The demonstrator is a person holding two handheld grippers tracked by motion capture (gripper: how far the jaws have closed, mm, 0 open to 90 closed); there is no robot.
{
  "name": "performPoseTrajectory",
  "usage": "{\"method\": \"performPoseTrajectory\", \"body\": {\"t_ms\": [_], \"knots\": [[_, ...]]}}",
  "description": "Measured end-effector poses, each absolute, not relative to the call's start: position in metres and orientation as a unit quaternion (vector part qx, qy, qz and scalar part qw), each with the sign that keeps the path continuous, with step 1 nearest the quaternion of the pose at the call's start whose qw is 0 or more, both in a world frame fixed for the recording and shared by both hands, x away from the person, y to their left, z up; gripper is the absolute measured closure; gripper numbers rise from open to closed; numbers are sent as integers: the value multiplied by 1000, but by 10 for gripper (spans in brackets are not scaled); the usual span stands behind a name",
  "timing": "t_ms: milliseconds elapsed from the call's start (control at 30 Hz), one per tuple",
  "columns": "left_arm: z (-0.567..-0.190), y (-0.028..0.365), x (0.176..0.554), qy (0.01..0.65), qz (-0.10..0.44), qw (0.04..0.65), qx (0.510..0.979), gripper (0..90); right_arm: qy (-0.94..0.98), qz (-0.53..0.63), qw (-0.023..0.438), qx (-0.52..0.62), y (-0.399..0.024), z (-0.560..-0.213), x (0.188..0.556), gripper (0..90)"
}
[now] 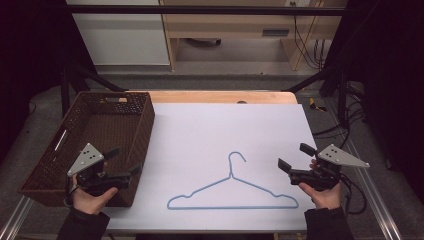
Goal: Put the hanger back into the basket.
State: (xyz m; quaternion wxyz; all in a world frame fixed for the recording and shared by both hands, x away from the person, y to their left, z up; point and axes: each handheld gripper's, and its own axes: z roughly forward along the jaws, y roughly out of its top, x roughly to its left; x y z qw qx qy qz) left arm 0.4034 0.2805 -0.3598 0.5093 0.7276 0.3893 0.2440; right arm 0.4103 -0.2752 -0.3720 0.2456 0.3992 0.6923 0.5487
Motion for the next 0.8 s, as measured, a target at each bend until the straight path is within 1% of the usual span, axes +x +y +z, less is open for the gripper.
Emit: {"method": "performPoseTrajectory", "body": {"t_ms": [433, 633, 667, 733, 800], "knots": [[-359, 278, 402, 382, 245, 503, 735, 69, 716, 527, 232, 396, -261, -376, 413, 61], [-358, 275, 401, 376, 245, 505, 737, 69, 736, 506, 222, 390, -251, -380, 416, 87], [-358, 274, 401, 376, 245, 504, 738, 69, 750, 495, 213, 384, -244, -382, 417, 98], [-358, 273, 400, 375, 244, 504, 739, 69, 760, 482, 213, 380, -239, -385, 418, 108], [-357, 272, 400, 373, 244, 504, 740, 70, 768, 478, 204, 375, -232, -389, 419, 134]]}}
